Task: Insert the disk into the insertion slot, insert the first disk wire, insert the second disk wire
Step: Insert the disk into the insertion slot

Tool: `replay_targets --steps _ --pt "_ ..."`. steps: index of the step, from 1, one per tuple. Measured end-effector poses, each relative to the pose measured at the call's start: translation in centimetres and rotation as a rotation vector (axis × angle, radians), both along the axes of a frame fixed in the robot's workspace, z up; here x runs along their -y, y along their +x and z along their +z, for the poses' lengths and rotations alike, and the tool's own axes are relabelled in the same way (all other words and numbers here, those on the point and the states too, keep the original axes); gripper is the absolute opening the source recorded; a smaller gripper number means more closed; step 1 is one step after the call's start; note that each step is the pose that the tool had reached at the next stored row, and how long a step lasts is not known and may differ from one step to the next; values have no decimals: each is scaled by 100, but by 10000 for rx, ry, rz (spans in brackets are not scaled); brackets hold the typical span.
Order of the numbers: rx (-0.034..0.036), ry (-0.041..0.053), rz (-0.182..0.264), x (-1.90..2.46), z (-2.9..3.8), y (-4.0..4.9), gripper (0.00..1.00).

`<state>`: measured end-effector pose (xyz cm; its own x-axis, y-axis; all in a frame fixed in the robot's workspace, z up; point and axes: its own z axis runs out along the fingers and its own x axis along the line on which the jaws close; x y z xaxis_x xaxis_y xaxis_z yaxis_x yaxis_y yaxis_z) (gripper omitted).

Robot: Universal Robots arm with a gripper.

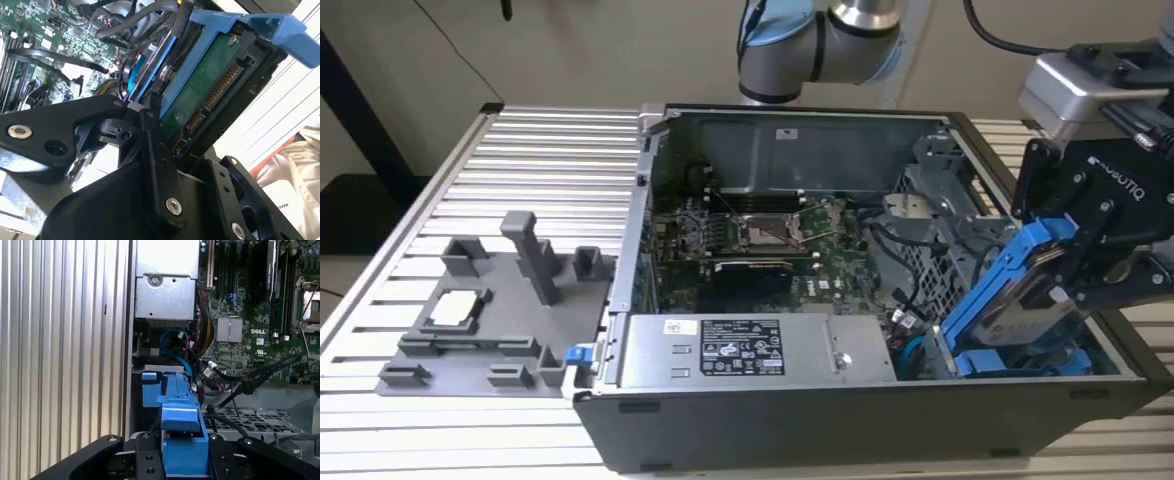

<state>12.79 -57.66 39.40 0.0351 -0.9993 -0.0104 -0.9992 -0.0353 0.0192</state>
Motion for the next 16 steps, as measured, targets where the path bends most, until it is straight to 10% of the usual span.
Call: replay_targets --steps 16 --pt "3 -1 -3 -2 -284 0 33"
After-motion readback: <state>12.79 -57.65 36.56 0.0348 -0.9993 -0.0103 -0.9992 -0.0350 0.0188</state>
